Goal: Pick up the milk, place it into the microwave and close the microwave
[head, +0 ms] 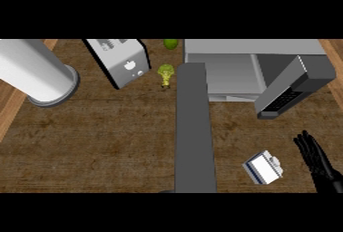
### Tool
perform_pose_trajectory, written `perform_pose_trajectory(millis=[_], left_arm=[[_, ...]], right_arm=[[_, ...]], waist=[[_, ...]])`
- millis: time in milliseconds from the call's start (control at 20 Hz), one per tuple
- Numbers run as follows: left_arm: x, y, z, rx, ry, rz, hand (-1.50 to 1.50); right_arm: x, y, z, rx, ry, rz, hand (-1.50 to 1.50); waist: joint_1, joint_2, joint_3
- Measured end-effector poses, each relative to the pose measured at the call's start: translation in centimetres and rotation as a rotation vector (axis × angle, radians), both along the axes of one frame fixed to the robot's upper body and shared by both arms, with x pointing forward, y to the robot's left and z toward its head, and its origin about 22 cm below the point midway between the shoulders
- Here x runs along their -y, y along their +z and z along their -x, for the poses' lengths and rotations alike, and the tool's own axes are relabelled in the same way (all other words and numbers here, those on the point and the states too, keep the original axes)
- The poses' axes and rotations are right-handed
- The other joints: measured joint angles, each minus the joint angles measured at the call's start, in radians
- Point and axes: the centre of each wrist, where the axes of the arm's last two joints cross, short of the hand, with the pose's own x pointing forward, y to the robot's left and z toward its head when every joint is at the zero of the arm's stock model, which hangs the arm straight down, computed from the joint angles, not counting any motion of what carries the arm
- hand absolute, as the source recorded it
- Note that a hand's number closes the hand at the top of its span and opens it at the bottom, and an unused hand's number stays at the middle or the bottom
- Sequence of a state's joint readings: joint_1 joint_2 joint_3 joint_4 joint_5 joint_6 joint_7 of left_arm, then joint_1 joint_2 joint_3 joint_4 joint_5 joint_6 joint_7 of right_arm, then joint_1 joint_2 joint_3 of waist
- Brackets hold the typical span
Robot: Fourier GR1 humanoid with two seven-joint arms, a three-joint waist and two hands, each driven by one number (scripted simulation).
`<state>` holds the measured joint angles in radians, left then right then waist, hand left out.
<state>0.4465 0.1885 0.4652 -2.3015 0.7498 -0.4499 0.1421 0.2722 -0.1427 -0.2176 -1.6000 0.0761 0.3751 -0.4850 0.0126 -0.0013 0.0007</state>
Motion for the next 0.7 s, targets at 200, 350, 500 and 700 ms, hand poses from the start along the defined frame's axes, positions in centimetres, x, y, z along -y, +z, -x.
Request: perform_pose_trajectory(millis=[200,350,500,700], left_arm=[[-0.3,-0.2,0.5,0.006,-0.001,0.007,-1.50],[-0.3,-0.2,0.4,0.007,0.002,0.015,-1.50],[-0.9,-0.3,1.2,0.004,-0.002,0.015,-1.50],[-1.2,-0.5,1.9,0.013,-0.012,0.014,-1.50]], right_arm=[[1.2,-3.3,0.1,-0.032,-0.012,0.023,-1.50],[1.9,-5.6,-0.6,-0.046,-0.012,0.045,-1.50],[2.3,-7.5,-1.0,-0.046,-0.012,0.071,-1.50],[2.0,-9.9,-1.6,-0.056,-0.010,0.111,-1.50]], waist=[[-0.002,0.001,0.000],[-0.002,0.001,0.000],[0.001,0.001,0.000],[0.002,0.001,0.000]])
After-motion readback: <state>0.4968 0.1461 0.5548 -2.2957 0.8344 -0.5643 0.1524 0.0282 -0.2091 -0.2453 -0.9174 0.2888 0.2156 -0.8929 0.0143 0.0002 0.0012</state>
